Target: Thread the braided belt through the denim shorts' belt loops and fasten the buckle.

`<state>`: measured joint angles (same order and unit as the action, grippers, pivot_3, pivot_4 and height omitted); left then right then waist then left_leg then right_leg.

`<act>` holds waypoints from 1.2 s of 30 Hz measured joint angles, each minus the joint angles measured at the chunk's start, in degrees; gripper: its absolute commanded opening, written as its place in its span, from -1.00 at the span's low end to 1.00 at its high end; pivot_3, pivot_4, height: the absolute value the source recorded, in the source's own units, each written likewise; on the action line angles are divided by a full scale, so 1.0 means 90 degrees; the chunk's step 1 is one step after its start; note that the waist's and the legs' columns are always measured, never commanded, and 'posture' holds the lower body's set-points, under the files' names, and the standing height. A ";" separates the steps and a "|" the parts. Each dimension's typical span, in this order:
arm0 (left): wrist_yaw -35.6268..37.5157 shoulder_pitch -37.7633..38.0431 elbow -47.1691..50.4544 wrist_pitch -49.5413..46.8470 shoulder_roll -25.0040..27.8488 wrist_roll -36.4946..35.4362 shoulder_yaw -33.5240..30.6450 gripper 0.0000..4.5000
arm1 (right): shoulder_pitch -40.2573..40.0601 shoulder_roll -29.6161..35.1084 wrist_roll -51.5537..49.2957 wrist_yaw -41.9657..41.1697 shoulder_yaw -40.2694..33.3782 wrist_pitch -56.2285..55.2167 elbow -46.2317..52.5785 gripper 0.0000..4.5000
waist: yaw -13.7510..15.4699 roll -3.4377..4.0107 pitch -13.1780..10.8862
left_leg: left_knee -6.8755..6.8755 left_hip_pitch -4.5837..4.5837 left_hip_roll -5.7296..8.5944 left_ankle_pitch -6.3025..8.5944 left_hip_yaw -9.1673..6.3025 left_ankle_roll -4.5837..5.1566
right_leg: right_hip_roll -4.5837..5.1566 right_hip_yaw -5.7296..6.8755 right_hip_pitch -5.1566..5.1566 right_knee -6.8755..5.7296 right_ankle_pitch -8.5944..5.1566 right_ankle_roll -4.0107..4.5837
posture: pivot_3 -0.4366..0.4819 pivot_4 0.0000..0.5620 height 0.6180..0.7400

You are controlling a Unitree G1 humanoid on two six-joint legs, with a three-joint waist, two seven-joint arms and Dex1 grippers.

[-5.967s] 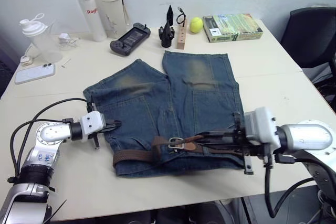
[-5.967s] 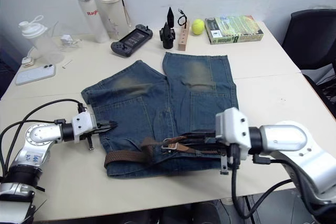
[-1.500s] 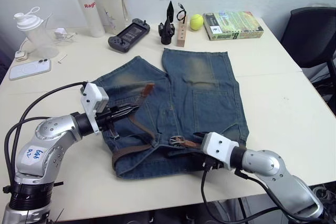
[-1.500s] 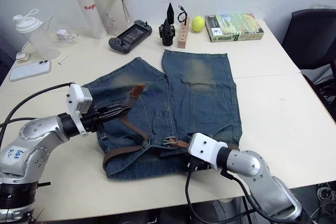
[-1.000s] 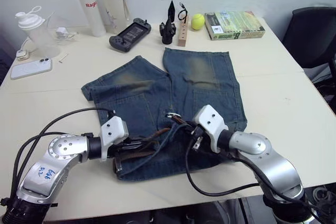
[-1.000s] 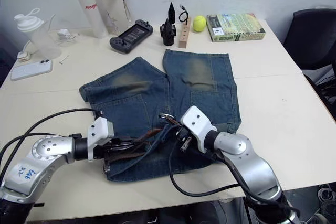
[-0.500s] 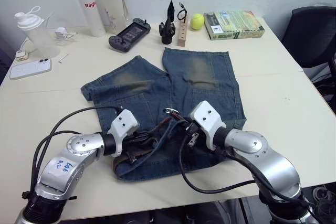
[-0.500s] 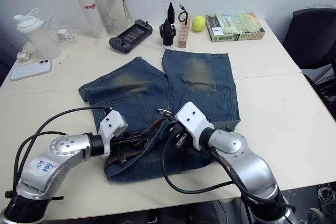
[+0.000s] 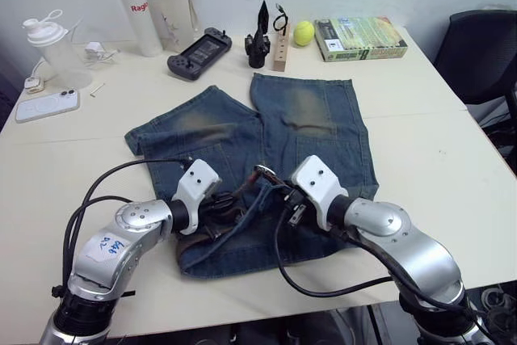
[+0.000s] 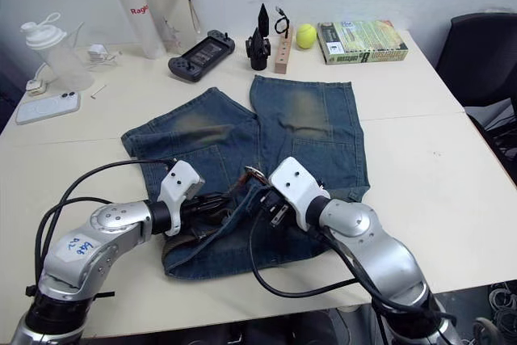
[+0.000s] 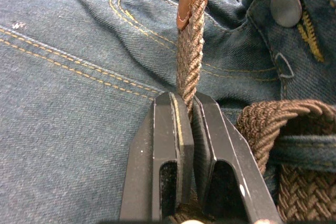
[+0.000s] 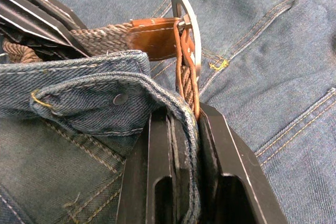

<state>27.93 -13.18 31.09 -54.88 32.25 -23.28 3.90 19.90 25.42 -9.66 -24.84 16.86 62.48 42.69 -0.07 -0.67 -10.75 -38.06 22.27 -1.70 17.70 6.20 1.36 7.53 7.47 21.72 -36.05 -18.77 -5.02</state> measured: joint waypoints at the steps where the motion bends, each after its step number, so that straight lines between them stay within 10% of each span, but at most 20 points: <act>1: -0.0010 -0.0019 -0.0004 0.0000 -0.0039 0.0000 0.0022 -1.00 | 0.0004 0.0005 0.0000 0.0009 0.0022 0.0001 0.0000 -1.00 | 0.0002 0.0000 0.0000 | 0.0000 0.0000 0.0000 0.0000 0.0000 0.0000 | 0.0000 0.0000 0.0000 0.0001 0.0000 0.0000 | -0.05 -0.47 0.73; 20: 0.0262 -0.0361 -0.0761 0.1358 -0.0731 0.0248 0.0546 -1.00 | 0.0505 0.1347 -0.0054 -0.0989 0.0812 -0.0577 -0.0055 -1.00 | -0.0006 0.0000 0.0000 | -0.0001 0.0001 -0.0004 -0.0002 0.0001 0.0000 | -0.0002 0.0004 0.0000 0.0007 0.0000 0.0000 | -0.05 -0.47 0.73; 30: 0.0261 -0.0295 -0.0796 0.1592 -0.0985 0.0264 0.0622 -1.00 | 0.0244 0.1185 -0.0802 -0.1187 -0.0413 -0.0243 0.0257 0.95 | 0.0020 -0.0001 0.0000 | -0.0007 0.0003 0.0001 -0.0003 -0.0007 0.0007 | 0.0004 0.0009 -0.0010 0.0010 0.0002 -0.0003 | -0.05 -0.47 0.73; 36: 0.0298 -0.0295 -0.0799 0.1596 -0.0991 0.0266 0.0686 -1.00 | 0.0578 0.1903 -0.2023 -0.2059 -0.1863 0.0204 0.0372 0.95 | 0.0017 0.0001 -0.0002 | -0.0006 0.0002 0.0000 -0.0003 -0.0013 0.0010 | 0.0004 0.0013 -0.0015 0.0015 0.0002 -0.0003 | -0.05 -0.47 0.73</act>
<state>30.61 -15.84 23.90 -40.52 23.33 -20.88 10.07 25.10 42.55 -27.86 -43.38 0.09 64.32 46.04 0.08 -0.66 -10.77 -38.11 22.29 -1.71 17.67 6.08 1.45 7.56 7.58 21.59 -35.91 -18.76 -5.04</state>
